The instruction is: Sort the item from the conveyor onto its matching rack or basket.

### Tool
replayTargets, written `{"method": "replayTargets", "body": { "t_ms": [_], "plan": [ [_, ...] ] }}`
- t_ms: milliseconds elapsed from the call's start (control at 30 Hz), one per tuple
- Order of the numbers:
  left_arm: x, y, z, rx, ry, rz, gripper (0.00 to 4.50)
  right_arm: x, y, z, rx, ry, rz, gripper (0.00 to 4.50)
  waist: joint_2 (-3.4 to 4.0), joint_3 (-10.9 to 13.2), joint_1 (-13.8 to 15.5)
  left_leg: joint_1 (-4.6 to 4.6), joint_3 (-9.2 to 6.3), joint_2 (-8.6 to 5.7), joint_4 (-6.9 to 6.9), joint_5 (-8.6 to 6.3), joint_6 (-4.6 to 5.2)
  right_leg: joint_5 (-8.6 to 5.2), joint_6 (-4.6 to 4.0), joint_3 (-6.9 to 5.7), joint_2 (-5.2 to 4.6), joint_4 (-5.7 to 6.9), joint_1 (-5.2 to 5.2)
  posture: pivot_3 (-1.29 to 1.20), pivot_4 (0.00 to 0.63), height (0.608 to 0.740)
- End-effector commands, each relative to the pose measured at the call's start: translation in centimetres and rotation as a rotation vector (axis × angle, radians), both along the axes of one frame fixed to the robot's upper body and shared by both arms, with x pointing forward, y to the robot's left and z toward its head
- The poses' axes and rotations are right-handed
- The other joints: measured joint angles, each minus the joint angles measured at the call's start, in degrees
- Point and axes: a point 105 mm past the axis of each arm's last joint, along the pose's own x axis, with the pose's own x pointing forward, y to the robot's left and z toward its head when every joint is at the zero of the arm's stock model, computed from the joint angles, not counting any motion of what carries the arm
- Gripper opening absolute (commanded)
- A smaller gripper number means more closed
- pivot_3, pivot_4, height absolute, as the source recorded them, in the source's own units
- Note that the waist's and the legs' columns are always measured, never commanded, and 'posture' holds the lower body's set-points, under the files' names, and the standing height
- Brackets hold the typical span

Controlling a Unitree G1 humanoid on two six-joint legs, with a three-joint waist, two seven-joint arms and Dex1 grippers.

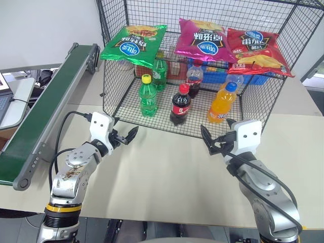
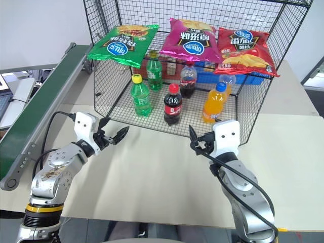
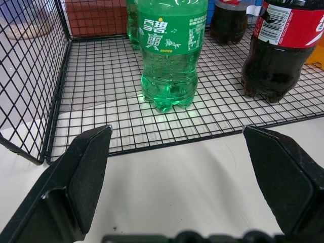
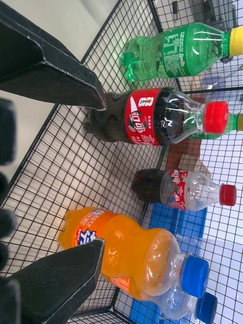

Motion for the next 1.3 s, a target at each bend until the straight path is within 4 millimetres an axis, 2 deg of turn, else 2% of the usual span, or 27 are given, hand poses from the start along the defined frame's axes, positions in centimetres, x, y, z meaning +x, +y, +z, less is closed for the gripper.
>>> {"method": "replayTargets", "body": {
  "t_ms": [33, 200, 1300],
  "plan": [
    [-0.4, 0.3, 1.2, 0.014, -0.036, -0.022, 4.41, -0.2, -0.2, 1.5, 0.002, -0.071, -0.001, 4.5, 0.0, 0.0, 0.0, 0.0, 0.0, 0.0, 0.0, 0.0, 0.0, 0.0, 0.0, 0.0, 0.0, 0.0, 0.0, 0.0, 0.15, 0.74],
    [-0.6, 0.9, 1.2, 0.025, -0.035, -0.037, 4.41, -0.1, -0.3, 1.3, -0.002, -0.066, 0.0, 4.5, 0.0, 0.0, -0.28, 0.02, 0.0, 0.01, 0.0, 0.0, 0.0, 0.0, 0.0, -0.01, 0.01, 0.02, 0.0, 0.0, 0.15, 0.74],
    [-0.6, 1.6, 1.2, 0.058, -0.038, -0.039, 4.41, -0.3, 0.0, 1.4, -0.012, -0.062, 0.019, 4.5, 0.0, 0.0, -0.85, 0.02, -0.05, 0.01, 0.03, 0.0, 0.0, 0.0, 0.0, -0.02, 0.01, 0.07, 0.02, 0.0, 0.15, 0.74]
  ]
}}
